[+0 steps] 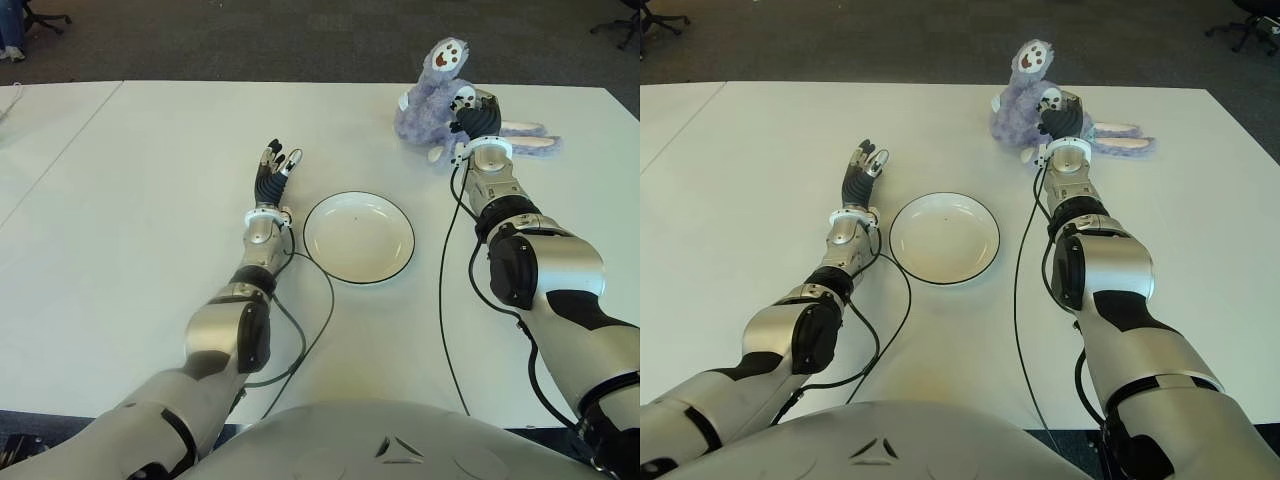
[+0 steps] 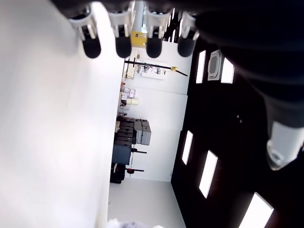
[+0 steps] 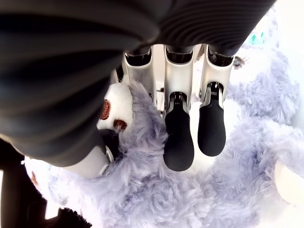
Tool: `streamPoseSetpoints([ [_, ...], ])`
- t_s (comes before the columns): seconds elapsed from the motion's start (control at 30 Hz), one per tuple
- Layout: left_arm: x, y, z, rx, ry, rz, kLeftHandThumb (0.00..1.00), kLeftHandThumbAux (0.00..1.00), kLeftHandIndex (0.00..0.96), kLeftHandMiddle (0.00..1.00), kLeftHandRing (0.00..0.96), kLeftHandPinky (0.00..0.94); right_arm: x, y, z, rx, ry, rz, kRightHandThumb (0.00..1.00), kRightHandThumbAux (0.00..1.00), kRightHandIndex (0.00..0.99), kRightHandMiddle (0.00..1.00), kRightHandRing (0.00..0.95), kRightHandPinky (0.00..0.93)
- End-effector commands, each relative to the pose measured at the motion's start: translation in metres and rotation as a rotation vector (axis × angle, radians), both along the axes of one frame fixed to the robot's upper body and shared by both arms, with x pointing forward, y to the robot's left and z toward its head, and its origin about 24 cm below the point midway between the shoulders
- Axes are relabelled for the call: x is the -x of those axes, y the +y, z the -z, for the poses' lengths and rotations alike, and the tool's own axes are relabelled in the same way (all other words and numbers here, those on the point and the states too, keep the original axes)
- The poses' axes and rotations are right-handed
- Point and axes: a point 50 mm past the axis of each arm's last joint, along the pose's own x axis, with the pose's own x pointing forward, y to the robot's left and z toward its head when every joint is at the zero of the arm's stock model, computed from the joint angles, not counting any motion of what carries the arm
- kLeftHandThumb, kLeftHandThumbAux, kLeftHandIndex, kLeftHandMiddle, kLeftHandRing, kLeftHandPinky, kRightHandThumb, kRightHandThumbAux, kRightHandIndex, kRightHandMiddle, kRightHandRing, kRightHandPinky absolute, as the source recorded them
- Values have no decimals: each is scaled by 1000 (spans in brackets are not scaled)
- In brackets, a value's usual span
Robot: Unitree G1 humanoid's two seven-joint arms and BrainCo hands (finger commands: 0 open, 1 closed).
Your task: Put the doll into the plate.
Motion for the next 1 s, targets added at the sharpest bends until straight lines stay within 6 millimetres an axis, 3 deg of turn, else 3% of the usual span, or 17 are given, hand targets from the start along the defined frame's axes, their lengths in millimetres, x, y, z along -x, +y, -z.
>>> streamPoseSetpoints([
  [0.03,82,-10,93,89,474,2,0,523,0,19,0,0,-9,2,-47,6,-207,-1,702,713,432,682,705,686],
  [0.13,81,-11,92,81,467,3,0,525,0,21,0,0,-8,2,-61,-5,-300,-1,702,713,432,721,760,786],
  [0.23,82,-11,93,81,475,3,0,534,5,24,0,0,-7,3,-66,-26,-350,-8,700,716,433,770,807,816],
  [0.77,81,-10,92,67,462,8,0,519,11,17,0,0,-1,5,-112,18,-616,-102,697,721,434,801,840,824],
  [1.0,81,-10,92,54,471,8,0,525,6,14,0,0,2,11,-123,65,-692,-129,689,725,435,807,839,809],
])
